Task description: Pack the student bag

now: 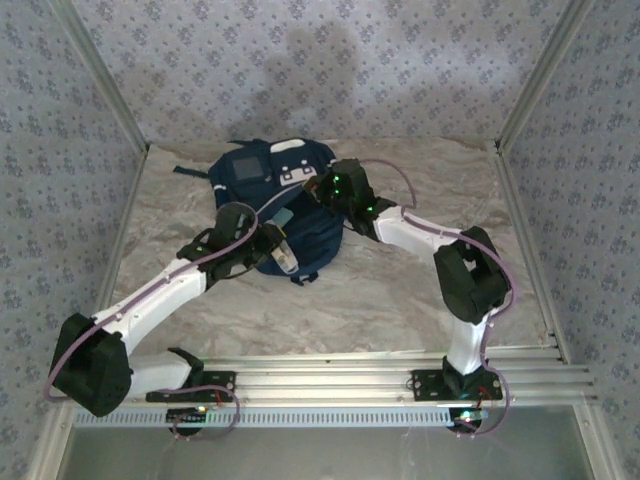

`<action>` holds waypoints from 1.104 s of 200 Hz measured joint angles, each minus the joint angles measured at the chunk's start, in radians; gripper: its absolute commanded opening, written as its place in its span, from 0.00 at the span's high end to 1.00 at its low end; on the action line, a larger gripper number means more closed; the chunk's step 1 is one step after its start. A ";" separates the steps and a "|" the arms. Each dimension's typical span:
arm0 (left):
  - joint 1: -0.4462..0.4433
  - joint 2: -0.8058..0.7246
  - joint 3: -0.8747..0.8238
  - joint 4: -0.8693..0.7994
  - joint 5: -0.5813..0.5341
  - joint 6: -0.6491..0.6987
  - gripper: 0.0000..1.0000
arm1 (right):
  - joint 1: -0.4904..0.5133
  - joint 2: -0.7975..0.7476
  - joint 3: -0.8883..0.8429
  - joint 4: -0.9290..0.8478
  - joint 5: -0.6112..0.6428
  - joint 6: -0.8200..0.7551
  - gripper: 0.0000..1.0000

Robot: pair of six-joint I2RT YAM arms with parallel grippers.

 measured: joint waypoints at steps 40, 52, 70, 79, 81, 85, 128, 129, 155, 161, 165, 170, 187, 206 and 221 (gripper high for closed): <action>-0.014 0.027 -0.015 0.101 -0.019 -0.082 0.71 | 0.034 0.012 0.008 0.000 0.001 0.000 1.00; -0.007 0.050 -0.020 0.117 -0.034 -0.098 0.71 | 0.040 0.012 0.006 0.001 0.001 0.000 1.00; 0.015 0.088 -0.026 0.154 -0.043 -0.129 0.71 | 0.045 0.003 -0.011 0.006 0.000 0.001 1.00; 0.030 0.113 -0.029 0.186 -0.045 -0.152 0.71 | 0.046 -0.005 -0.025 0.012 0.000 0.005 1.00; 0.032 0.118 -0.030 0.191 -0.045 -0.156 0.71 | 0.046 -0.006 -0.029 0.014 0.000 0.005 1.00; 0.038 0.129 -0.031 0.205 -0.045 -0.165 0.71 | 0.046 -0.009 -0.035 0.018 -0.001 0.008 1.00; 0.084 0.249 -0.015 0.302 -0.047 -0.220 0.71 | 0.048 -0.049 -0.109 0.051 -0.007 0.023 1.00; 0.084 0.251 -0.014 0.302 -0.047 -0.221 0.71 | 0.047 -0.049 -0.111 0.052 -0.007 0.023 1.00; 0.102 0.311 0.021 0.335 -0.046 -0.246 0.72 | 0.047 -0.079 -0.162 0.071 -0.009 0.026 1.00; 0.106 0.322 0.029 0.341 -0.051 -0.253 0.72 | 0.048 -0.093 -0.174 0.076 -0.016 0.026 1.00; 0.108 0.330 0.035 0.344 -0.056 -0.256 0.72 | 0.049 -0.102 -0.181 0.079 -0.019 0.026 1.00; 0.110 0.339 0.043 0.346 -0.066 -0.261 0.72 | 0.051 -0.117 -0.190 0.085 -0.023 0.026 1.00; 0.111 0.352 0.052 0.357 -0.124 -0.299 0.73 | 0.059 -0.167 -0.212 0.112 -0.033 0.026 1.00; 0.103 0.352 0.052 0.372 -0.210 -0.346 0.71 | 0.066 -0.204 -0.228 0.144 -0.034 0.026 1.00; 0.089 0.353 0.052 0.374 -0.290 -0.378 0.69 | 0.071 -0.215 -0.240 0.160 -0.035 0.026 1.00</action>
